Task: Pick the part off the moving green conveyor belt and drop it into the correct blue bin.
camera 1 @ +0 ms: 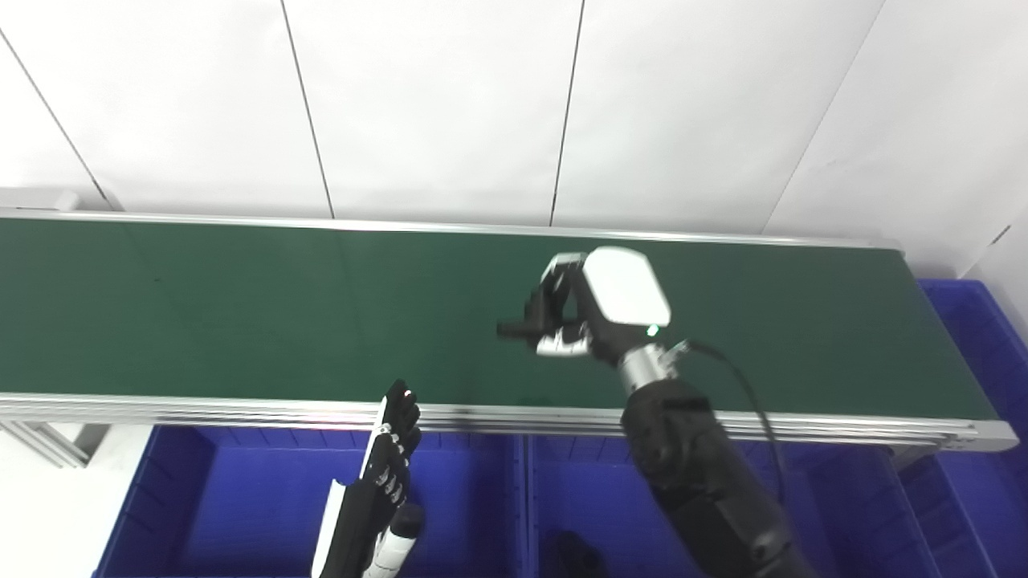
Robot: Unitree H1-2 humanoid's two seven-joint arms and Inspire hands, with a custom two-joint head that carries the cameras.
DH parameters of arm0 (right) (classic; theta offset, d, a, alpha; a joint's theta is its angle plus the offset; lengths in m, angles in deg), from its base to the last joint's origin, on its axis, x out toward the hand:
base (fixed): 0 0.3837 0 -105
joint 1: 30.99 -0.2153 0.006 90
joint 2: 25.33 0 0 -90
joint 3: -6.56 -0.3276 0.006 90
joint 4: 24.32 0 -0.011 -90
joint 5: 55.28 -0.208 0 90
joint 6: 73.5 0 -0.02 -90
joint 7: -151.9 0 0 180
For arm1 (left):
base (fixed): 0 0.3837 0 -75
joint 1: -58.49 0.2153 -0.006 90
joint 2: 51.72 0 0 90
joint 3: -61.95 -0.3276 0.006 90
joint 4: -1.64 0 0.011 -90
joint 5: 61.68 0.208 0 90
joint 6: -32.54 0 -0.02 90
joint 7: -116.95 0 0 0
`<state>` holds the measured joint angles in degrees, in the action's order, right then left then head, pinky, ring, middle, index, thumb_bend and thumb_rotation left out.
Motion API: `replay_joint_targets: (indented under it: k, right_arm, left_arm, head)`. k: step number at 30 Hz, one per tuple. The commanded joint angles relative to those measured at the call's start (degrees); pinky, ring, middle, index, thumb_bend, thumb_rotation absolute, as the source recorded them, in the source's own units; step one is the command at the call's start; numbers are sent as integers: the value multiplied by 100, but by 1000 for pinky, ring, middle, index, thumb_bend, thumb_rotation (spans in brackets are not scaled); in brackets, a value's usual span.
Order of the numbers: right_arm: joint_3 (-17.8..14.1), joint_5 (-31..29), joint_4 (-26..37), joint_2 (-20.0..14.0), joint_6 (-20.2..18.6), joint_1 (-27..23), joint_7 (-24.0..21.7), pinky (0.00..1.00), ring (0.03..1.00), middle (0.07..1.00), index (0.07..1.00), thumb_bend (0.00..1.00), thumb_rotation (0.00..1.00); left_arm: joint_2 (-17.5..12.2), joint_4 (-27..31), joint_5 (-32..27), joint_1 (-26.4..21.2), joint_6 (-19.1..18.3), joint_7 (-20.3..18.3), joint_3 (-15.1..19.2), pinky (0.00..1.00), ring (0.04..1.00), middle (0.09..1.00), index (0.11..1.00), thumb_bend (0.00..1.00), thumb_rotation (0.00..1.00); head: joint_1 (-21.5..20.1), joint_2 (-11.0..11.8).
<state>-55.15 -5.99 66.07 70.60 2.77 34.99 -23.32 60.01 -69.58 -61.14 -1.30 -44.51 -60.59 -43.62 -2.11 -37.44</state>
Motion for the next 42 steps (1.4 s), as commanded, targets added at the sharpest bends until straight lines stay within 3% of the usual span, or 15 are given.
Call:
replay_joint_targets:
  k: [1,6,10,12,20,23,30,36,39,42]
  right_arm:
    - [-118,15,366,-66,243,228,112,163,217,470,485,524,0]
    - [-339,23,1043,-285,582,964,345,230,308,439,528,516,0]
    - [-643,-130,1537,-315,768,1664,520,216,295,428,534,515,0]
    - [-779,-207,1686,-375,1006,2039,719,201,274,418,535,514,0]
    - [-1054,-353,1764,-455,2176,2751,1416,174,236,407,530,513,0]
    - [-1133,-313,1947,-365,2471,2926,1599,171,228,464,490,521,0]
    - [-1196,-219,1980,-138,2604,3097,1526,172,228,471,486,524,0]
    - [-1196,-170,2156,-12,2584,3103,1437,174,229,471,486,524,0]
    - [-1196,-121,2390,28,2485,3130,1250,165,222,471,486,524,0]
    - [-1215,-180,2841,22,2270,3216,737,174,231,471,486,523,0]
  left_arm:
    - [120,60,-125,-119,76,-59,-57,1000,1000,1000,1000,802,839]
    - [96,22,-175,-167,6,-46,14,1000,1000,1000,1000,818,845]
    - [93,-41,-206,-189,36,-42,70,1000,1000,1000,1000,825,847]
    - [76,-110,-264,-227,74,-53,119,1000,1000,996,1000,838,850]
    - [33,-234,-402,-304,91,-114,246,1000,1000,995,1000,830,855]
    - [23,-115,-398,-239,50,-128,246,1000,1000,995,1000,868,848]
    - [3,-77,-361,-124,54,-101,311,1000,1000,994,1000,846,889]
    - [-49,184,-415,-42,-99,-155,324,1000,998,990,1000,841,887]
    - [-93,371,-432,9,-204,-165,344,1000,989,997,1000,843,887]
    - [-106,638,-529,41,-429,-167,344,1000,989,999,1000,828,908]
  head:
    - [-36,34]
    - [-95,114]
    - [-88,203]
    - [-122,232]
    - [-229,337]
    - [-302,325]
    - [-269,333]
    - [-329,169]
    - [-637,-32]
    - [-865,-271]
